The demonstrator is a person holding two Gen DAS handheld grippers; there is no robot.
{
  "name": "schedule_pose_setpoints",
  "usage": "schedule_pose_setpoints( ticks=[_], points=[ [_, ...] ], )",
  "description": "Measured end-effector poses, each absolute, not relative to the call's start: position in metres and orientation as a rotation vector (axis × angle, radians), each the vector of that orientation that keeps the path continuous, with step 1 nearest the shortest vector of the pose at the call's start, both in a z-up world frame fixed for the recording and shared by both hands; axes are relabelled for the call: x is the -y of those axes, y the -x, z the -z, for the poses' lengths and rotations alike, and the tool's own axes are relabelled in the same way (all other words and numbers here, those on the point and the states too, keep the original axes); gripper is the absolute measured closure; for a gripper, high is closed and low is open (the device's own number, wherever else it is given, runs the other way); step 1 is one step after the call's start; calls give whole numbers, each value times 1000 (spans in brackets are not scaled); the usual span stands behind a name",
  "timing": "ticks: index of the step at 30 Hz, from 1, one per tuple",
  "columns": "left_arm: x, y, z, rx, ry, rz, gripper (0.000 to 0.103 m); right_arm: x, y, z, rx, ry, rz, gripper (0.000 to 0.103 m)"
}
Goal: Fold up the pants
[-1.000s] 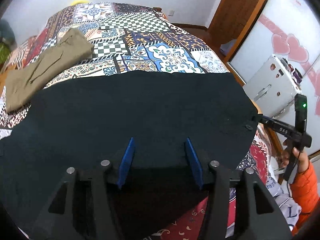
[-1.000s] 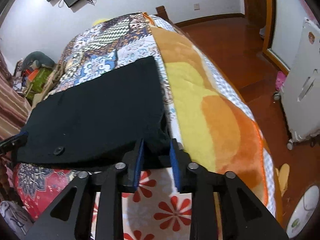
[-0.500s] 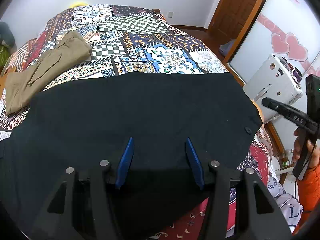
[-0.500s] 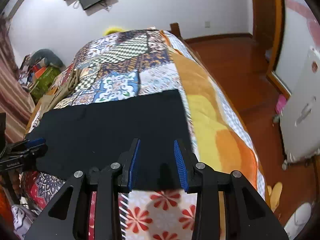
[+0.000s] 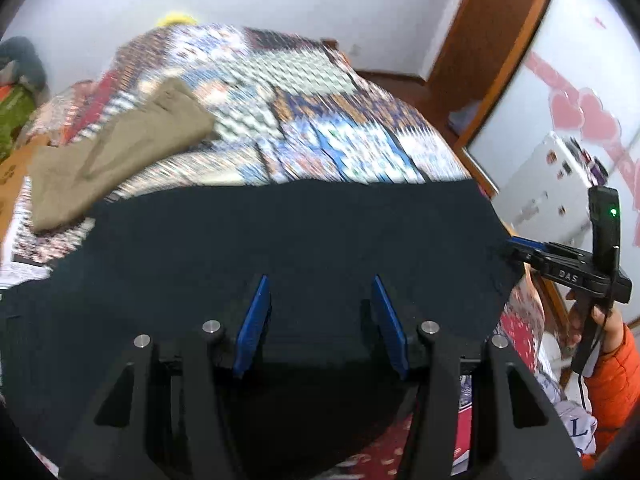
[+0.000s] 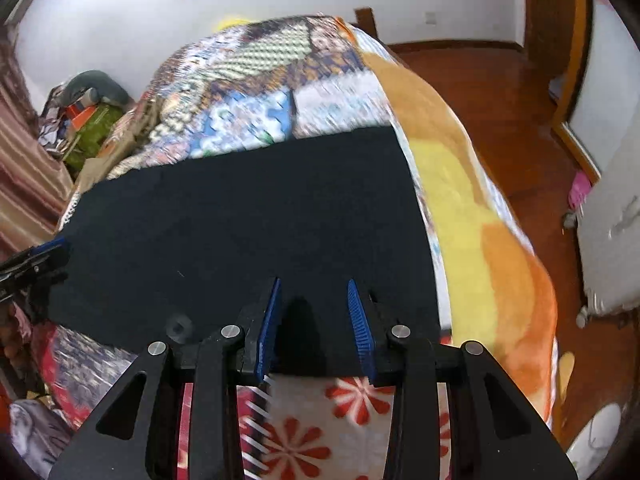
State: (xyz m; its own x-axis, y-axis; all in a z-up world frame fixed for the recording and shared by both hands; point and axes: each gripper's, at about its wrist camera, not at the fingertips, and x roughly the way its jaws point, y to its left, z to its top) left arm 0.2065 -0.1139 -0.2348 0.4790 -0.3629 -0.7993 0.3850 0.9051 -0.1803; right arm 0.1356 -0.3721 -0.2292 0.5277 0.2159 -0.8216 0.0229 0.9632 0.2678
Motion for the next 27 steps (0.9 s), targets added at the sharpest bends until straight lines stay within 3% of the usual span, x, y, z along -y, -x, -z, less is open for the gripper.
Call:
schedule_pose_setpoints(
  ticks=[12, 22, 27],
  points=[
    [-40, -226, 186, -832, 28, 117, 50, 285, -207, 161, -855, -94, -320, 72],
    [-155, -234, 204, -870, 53, -81, 49, 182, -259, 148, -844, 54, -511, 70],
    [-184, -235, 227, -903, 62, -106, 39, 131, -282, 161, -883, 117, -605, 70]
  ],
)
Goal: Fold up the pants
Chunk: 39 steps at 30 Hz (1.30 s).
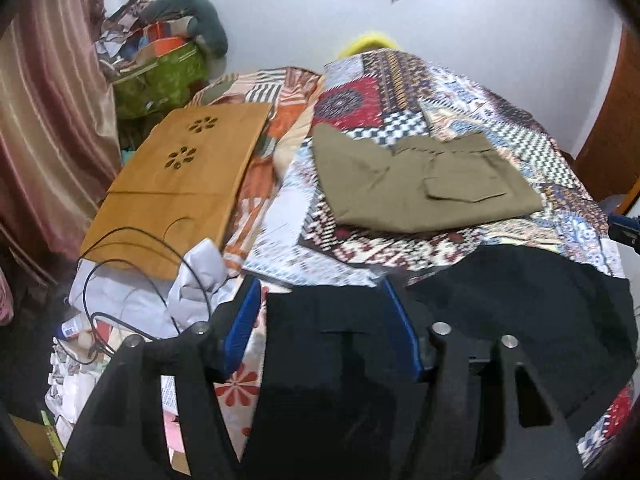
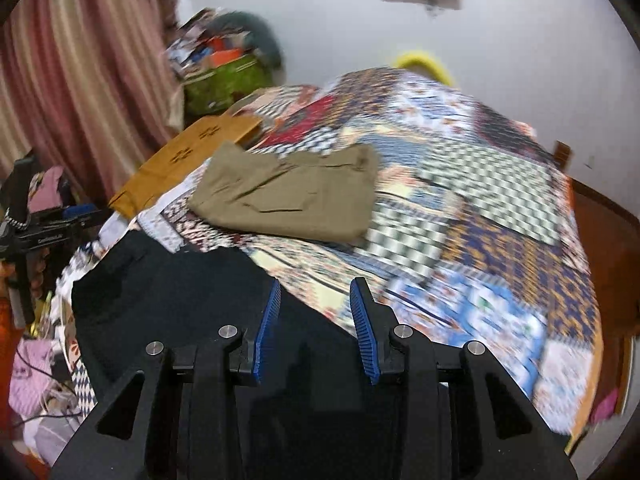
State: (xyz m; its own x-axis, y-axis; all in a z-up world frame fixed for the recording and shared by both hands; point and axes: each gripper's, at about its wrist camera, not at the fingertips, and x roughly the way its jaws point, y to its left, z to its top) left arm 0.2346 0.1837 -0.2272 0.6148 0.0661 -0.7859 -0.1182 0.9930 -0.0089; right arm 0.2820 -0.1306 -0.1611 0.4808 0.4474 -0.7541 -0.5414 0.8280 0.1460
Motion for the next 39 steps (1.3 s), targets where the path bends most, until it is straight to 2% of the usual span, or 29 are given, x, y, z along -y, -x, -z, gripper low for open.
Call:
schedule_pose_setpoints(
  ticks=[14, 27, 28, 33, 36, 37, 39],
  points=[
    [-216, -259, 292, -1070, 216, -63, 38, 30, -322, 203, -998, 305, -761, 69],
    [-206, -274, 306, -1091, 245, 13, 39, 0, -342, 240, -1175, 253, -880, 69],
    [-206, -274, 306, -1087, 250, 21, 46, 1, -341, 240, -1181, 247, -885, 69],
    [-200, -272, 303, -1059, 215, 30, 56, 2, -337, 242, -1212, 241, -912, 70],
    [-201, -269, 300, -1048, 213, 24, 62, 0, -331, 244, -1193, 278, -907, 84],
    [-201, -268, 299, -1043, 209, 21, 67, 0, -329, 243, -1181, 286, -908, 90],
    [-200, -265, 294, -1026, 191, 13, 76, 0, -327, 240, -1148, 294, -903, 96]
  ],
)
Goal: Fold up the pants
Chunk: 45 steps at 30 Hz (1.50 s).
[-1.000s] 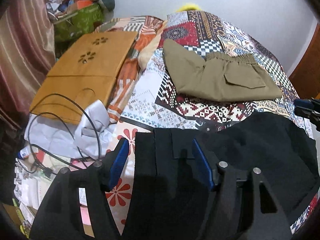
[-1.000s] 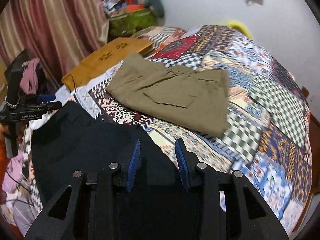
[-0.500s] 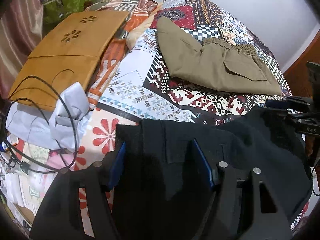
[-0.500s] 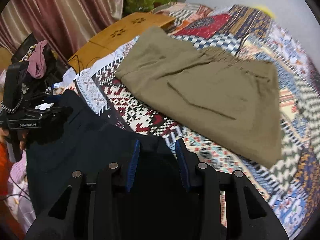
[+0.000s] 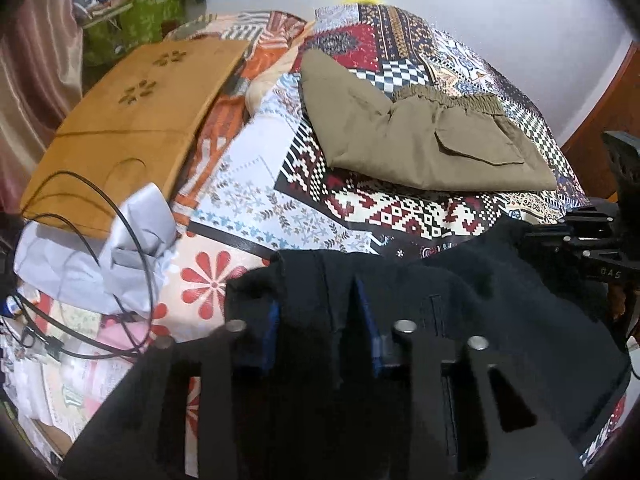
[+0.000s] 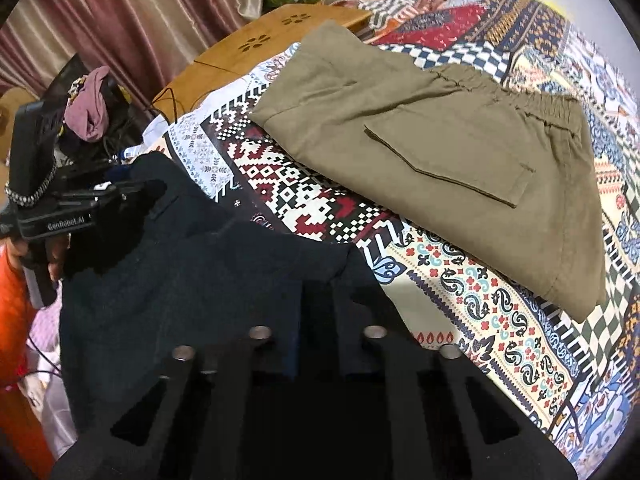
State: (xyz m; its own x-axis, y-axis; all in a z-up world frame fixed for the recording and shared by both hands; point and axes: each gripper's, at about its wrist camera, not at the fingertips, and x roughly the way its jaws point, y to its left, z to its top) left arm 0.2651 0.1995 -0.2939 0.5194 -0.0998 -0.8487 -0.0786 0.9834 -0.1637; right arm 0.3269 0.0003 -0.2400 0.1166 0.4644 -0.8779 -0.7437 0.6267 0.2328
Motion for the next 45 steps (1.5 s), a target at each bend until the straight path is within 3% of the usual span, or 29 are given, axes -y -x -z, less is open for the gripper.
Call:
schedule_pose_setpoints(
  ticks=[6, 13, 19, 23, 25, 29, 32, 37, 45],
  points=[
    [-194, -258, 283, -981, 125, -13, 83, 1, -320, 215, -990, 312, -885, 99],
    [-199, -258, 282, -979, 75, -78, 87, 2, -328, 212, -932, 346, -822, 100],
    [-206, -257, 295, -1012, 89, -82, 85, 10, -341, 234, -1011, 342, -758, 100],
    [-206, -255, 281, -1008, 99, -84, 81, 20, -340, 219, -1012, 289, -761, 100],
    [-206, -255, 274, -1007, 110, -79, 81, 20, -337, 206, -994, 266, -783, 98],
    [-206, -255, 255, -965, 96, -108, 77, 9, -332, 193, -992, 211, -843, 73],
    [-207, -252, 242, -922, 105, -115, 68, -6, -328, 199, -1017, 199, -884, 72],
    [-195, -253, 243, -931, 107, -38, 68, -26, -320, 224, -1105, 270, -917, 72],
    [-193, -267, 297, -1068, 115, -36, 68, -7, -325, 249, -1217, 286, -872, 72]
  ],
)
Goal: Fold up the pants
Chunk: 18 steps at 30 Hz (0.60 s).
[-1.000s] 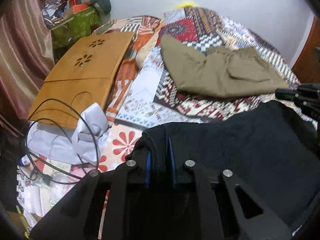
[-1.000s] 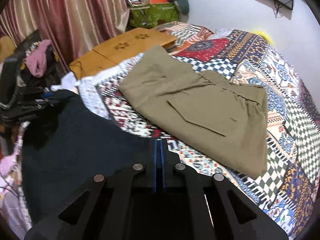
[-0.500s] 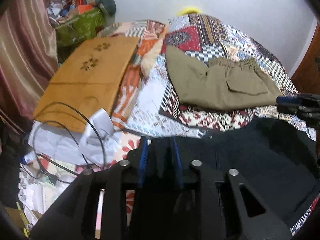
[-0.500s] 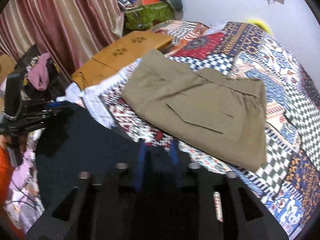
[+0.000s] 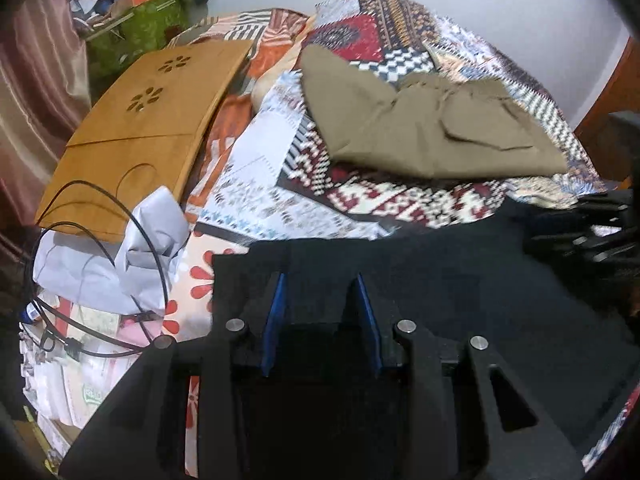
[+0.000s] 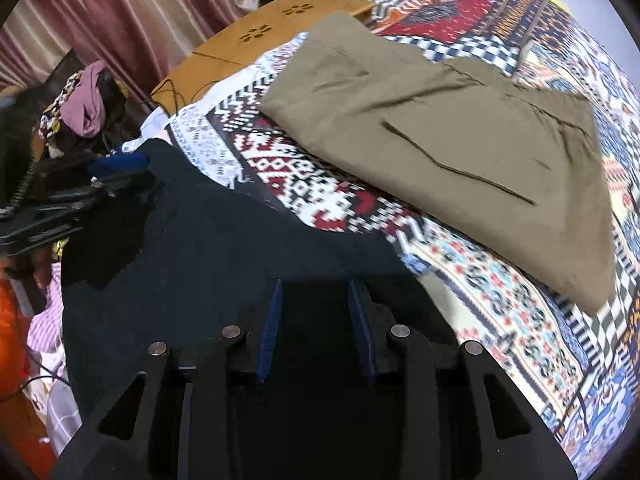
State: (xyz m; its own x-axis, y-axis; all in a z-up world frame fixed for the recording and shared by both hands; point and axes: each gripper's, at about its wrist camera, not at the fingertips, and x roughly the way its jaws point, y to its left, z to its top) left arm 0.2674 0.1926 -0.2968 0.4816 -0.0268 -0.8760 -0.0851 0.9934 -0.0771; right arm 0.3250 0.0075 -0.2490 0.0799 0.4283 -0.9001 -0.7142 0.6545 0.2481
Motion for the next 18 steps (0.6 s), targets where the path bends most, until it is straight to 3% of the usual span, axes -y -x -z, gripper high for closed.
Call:
schedule_pose_setpoints(
  ticks=[10, 12, 14, 18],
  points=[
    [-214, -227, 268, -1029, 141, -102, 67, 47, -311, 218, -1163, 215, -753, 70],
    [-216, -212, 257, -1008, 139, -119, 63, 59, -301, 203, -1126, 192, -747, 61],
    [-216, -197, 248, -989, 138, -133, 54, 66, -290, 191, -1093, 181, -743, 59],
    [-212, -170, 240, -975, 142, -149, 52, 79, -266, 173, -1045, 159, -745, 57]
  ],
)
